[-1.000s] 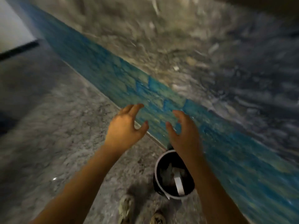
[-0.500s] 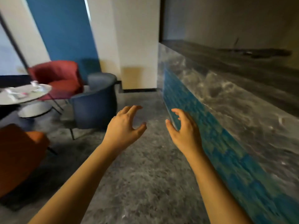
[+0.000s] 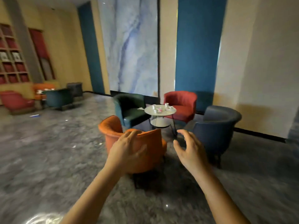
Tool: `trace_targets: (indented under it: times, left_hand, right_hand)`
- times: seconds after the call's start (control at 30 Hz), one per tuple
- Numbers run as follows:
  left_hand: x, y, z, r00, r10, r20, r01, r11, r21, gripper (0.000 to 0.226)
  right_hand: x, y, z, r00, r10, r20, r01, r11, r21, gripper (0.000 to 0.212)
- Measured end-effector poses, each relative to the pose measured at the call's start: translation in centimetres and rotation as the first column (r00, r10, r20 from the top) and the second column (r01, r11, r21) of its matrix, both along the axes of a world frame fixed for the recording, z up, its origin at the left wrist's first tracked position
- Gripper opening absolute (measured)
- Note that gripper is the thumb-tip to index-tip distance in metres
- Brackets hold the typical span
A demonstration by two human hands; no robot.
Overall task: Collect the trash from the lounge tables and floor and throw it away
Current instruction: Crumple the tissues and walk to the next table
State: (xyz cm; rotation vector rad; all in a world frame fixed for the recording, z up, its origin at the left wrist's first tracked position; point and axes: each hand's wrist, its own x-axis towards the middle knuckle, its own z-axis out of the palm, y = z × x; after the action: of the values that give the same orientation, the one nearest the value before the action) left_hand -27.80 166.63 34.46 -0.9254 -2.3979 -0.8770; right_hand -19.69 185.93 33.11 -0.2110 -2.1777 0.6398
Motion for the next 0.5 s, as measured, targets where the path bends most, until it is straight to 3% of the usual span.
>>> trace_targets:
  times: [0.27,0.5]
  left_hand:
    - [-5.5,-21.7,-0.2,0.899,0.431,0.072,-0.434,0.9,0.031,0.049]
    - [-12.8,-33.3,-1.9,0.757,0.64,0.131,-0.649,0.76,0.04,0.048]
  right_hand:
    - [-14.2,-19.8,0.3,0.917,0.391,0.075,-0.396,0.915,0.074,0.035]
    - [-26.5,-31.3,-2.1,0.788,0.584,0.194,-0.599,0.801,0.024,0.037]
